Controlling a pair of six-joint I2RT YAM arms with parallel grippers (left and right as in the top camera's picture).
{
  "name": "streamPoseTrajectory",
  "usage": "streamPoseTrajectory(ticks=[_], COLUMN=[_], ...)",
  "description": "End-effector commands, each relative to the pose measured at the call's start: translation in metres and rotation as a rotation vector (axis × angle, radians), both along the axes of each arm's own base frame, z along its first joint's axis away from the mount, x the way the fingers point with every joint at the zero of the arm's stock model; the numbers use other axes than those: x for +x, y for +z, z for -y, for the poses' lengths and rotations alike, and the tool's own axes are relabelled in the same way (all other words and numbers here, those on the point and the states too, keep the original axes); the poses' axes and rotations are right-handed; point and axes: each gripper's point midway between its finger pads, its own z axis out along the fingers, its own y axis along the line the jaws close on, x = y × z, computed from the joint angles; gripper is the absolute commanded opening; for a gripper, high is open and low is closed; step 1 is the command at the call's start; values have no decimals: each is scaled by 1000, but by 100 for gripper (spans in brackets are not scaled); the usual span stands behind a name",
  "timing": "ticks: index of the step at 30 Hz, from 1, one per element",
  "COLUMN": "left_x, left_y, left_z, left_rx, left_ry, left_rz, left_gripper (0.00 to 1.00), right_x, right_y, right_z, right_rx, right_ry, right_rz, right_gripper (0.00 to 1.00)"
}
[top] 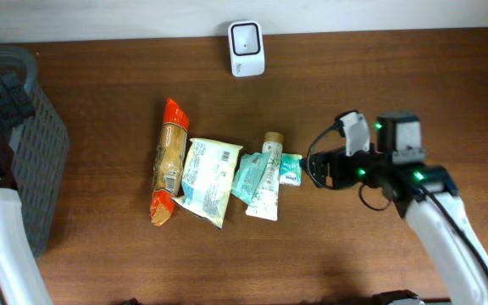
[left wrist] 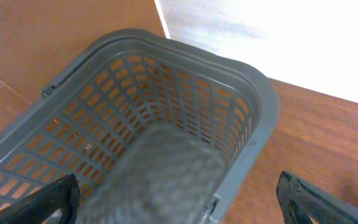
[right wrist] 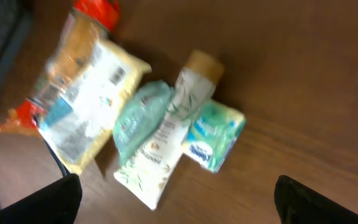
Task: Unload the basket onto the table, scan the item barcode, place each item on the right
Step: 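Reach the right gripper toward the small green-white tissue box, then grasp the green-white tissue box with the right gripper, slide it right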
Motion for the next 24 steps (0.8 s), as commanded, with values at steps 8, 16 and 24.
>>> streamPoseTrajectory(ticks=[8,16,24], left_x=[-1,-1,-1], left_y=[3,3,3], left_z=[-2,-2,-2], left_rx=[15,15,15], left_ry=[3,3,3], left_rz=[-2,-2,-2], left_gripper=[99,99,99], right_x=[12,9,8], right_y=[-83,-120,-135], right_z=[-38,-55,-37], right_rx=[34,-27,-84], right_ry=[-9,-248,-324], right_rz=[-278,-434,-474], right_gripper=[51,34,34])
